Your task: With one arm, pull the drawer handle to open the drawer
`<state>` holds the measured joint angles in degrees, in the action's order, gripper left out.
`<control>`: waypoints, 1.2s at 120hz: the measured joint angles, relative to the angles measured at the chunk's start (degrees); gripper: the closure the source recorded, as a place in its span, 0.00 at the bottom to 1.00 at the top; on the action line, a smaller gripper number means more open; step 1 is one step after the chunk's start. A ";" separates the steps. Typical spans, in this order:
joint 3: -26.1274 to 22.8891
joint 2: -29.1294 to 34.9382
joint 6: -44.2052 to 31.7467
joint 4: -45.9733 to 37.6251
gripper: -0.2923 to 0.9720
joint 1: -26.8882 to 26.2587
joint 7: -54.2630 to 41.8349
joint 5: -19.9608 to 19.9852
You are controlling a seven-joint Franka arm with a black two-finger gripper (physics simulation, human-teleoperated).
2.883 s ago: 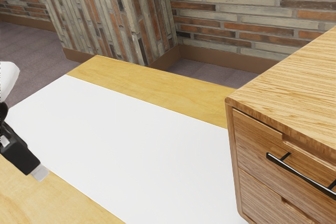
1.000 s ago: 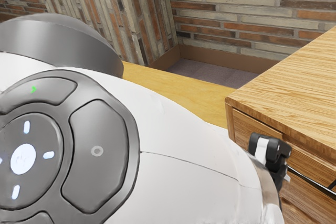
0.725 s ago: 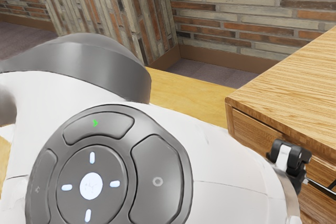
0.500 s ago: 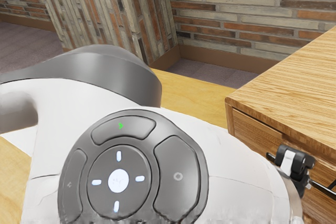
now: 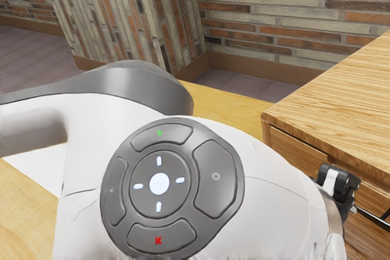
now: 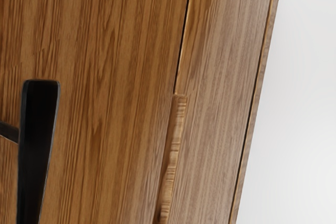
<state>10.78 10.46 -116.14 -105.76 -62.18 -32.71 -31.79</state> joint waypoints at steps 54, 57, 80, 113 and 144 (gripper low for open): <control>1.32 -0.56 -6.59 -0.10 0.25 0.19 -1.89 -0.60; 1.34 -0.65 -6.93 -0.17 0.25 0.26 -2.02 -0.60; 1.37 -0.65 -8.60 -1.72 0.25 0.11 -2.81 -0.43; 1.50 -0.63 -9.71 -3.21 0.22 0.27 -3.33 0.41; 1.51 -0.33 -9.92 -3.40 0.33 0.33 -3.44 0.90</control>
<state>12.29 10.13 -126.06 -109.16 -61.85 -36.15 -30.89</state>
